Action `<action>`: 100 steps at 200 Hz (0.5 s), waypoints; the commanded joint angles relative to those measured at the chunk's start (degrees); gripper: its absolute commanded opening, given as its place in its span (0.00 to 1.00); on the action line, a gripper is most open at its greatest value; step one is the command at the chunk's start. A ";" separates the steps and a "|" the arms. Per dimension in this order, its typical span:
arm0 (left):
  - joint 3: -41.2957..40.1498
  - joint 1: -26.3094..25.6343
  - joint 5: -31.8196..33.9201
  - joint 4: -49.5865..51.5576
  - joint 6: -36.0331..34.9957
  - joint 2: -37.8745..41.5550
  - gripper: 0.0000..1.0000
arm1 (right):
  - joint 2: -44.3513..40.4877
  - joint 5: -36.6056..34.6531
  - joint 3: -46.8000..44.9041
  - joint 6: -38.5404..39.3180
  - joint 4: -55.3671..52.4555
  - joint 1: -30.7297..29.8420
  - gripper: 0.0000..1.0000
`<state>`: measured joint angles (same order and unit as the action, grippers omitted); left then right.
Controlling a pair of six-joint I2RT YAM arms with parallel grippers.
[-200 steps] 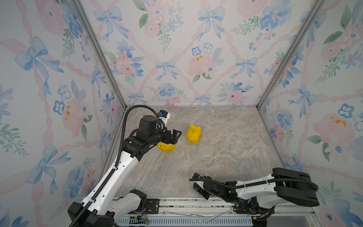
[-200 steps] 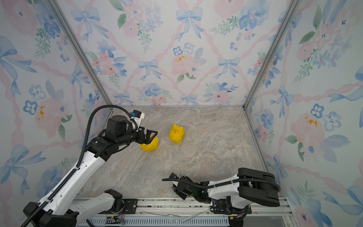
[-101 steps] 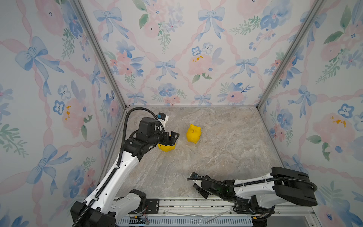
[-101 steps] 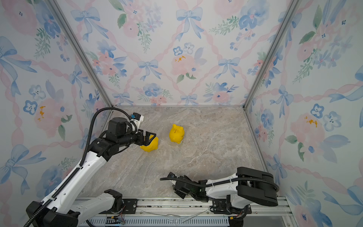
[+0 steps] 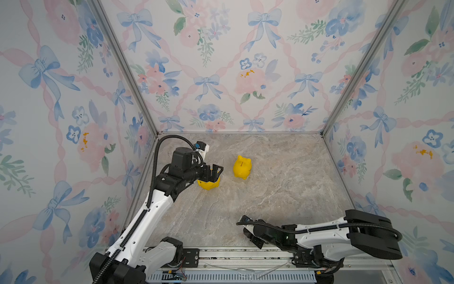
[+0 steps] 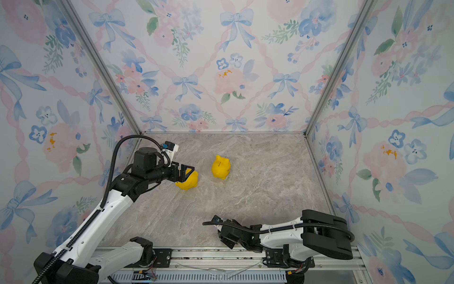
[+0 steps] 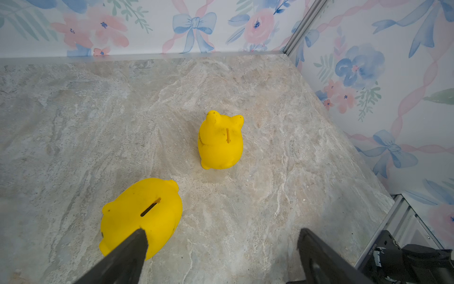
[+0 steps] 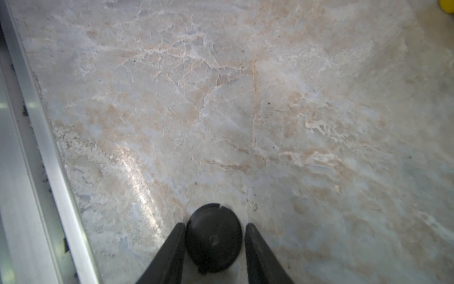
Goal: Open piggy banks
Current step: Pick up the lid from the center of the board.
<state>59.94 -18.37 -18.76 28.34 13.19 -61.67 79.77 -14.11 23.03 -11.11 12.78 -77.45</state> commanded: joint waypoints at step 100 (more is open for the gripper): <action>-1.71 1.89 -2.55 -1.29 -1.94 1.57 0.98 | -4.43 3.42 1.23 0.85 -4.40 13.87 0.36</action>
<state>58.61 -17.21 -20.08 28.03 12.56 -60.80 78.04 -12.99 23.46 -11.05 10.63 -68.93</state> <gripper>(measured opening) 0.980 0.359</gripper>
